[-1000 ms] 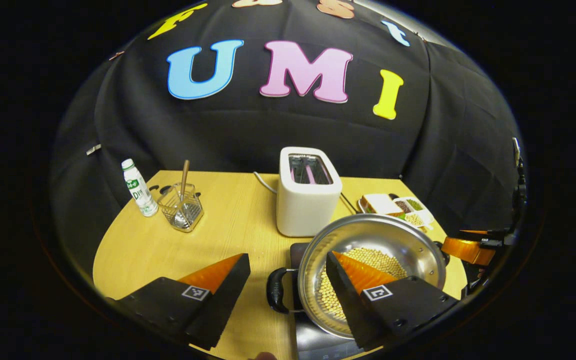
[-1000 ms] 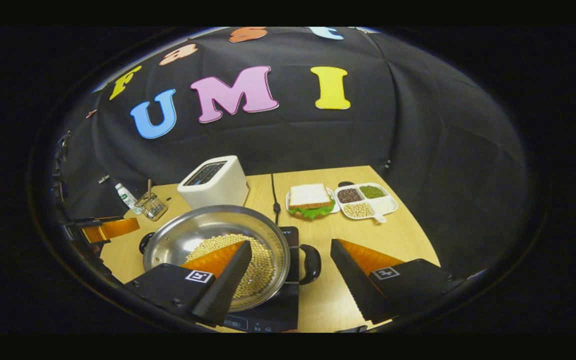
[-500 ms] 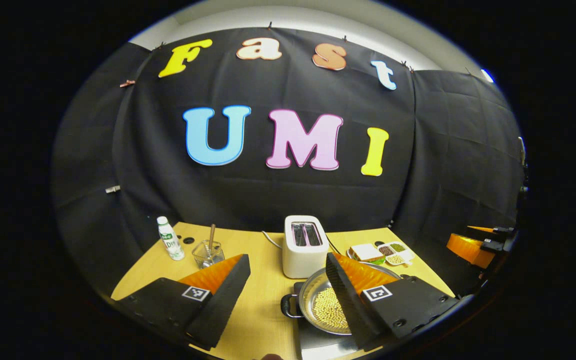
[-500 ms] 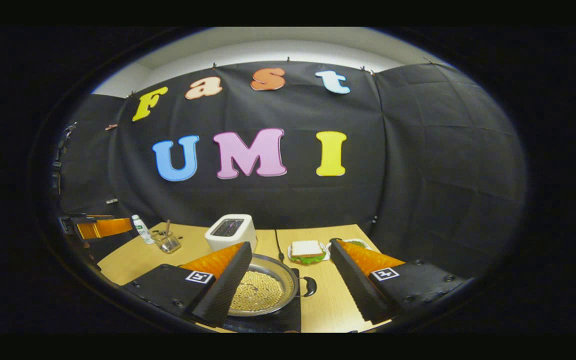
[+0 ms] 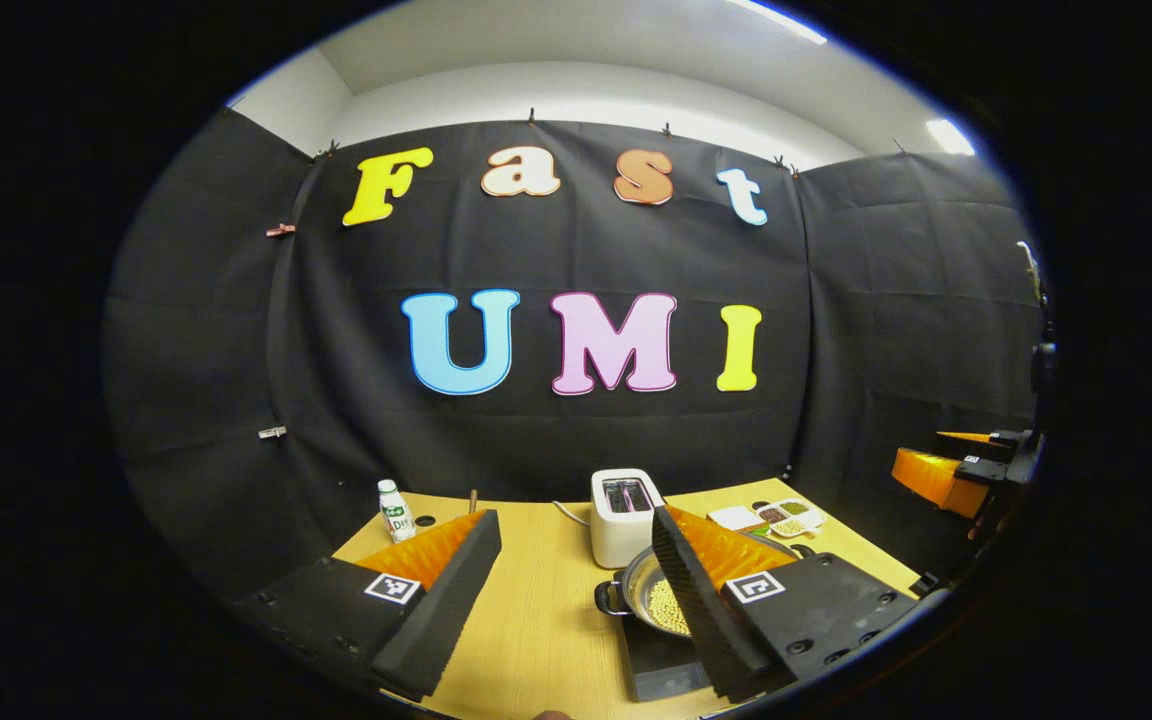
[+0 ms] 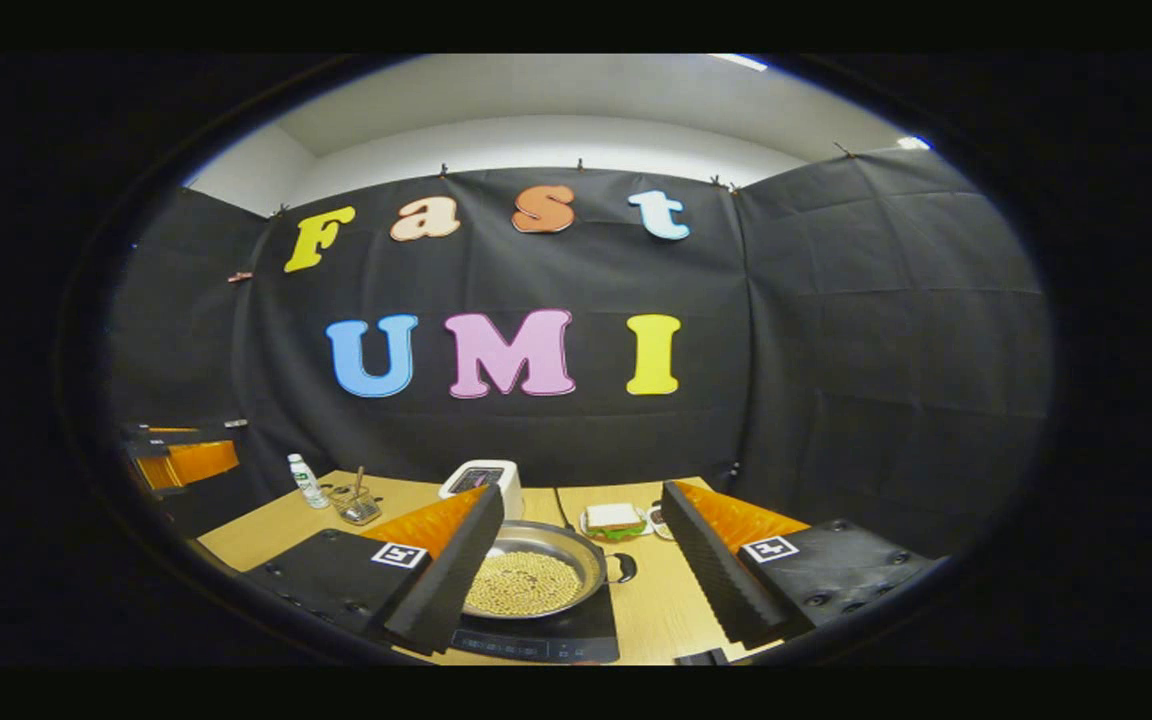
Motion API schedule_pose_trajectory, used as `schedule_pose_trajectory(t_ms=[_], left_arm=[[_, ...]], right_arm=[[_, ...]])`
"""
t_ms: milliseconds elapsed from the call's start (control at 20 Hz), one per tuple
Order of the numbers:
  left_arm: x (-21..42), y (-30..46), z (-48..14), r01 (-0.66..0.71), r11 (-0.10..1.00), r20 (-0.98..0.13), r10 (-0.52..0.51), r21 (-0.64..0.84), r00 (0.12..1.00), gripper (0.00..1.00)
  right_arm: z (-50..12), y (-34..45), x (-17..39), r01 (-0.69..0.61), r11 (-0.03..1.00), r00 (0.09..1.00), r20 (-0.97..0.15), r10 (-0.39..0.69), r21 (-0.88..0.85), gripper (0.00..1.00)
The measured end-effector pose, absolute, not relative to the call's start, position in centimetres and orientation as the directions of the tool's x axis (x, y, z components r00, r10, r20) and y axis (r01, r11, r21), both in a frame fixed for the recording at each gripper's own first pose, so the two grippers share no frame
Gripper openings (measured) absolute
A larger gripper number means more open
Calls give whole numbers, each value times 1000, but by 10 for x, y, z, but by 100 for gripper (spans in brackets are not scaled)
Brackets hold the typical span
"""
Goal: First push the handle of the pot to place it horizontally, then grasp the pot with both hands and set it on the induction cooktop.
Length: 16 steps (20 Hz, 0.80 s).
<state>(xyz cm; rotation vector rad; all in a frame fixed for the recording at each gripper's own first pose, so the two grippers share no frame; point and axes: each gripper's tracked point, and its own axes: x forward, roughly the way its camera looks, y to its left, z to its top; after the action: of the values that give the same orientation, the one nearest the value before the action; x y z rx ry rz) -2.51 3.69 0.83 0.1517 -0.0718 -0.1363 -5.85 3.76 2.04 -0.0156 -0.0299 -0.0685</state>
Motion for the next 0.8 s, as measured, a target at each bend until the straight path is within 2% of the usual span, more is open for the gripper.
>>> schedule_pose_trajectory(t_ms=[100,200,350,800], left_arm=[[-44,40,-4,153,977,56,-162,146,985,95],[-59,52,-16,148,982,53,-155,116,987,93],[-78,59,-34,165,983,37,-169,76,985,95],[-97,58,-40,141,981,56,-149,133,987,95]], right_arm=[[21,31,-74,110,994,993,46,-109,-25,98],[13,34,-90,107,993,994,42,-105,-44,98],[0,27,-112,105,990,994,39,-102,-94,99],[-6,34,-130,117,992,993,39,-115,-54,98]])
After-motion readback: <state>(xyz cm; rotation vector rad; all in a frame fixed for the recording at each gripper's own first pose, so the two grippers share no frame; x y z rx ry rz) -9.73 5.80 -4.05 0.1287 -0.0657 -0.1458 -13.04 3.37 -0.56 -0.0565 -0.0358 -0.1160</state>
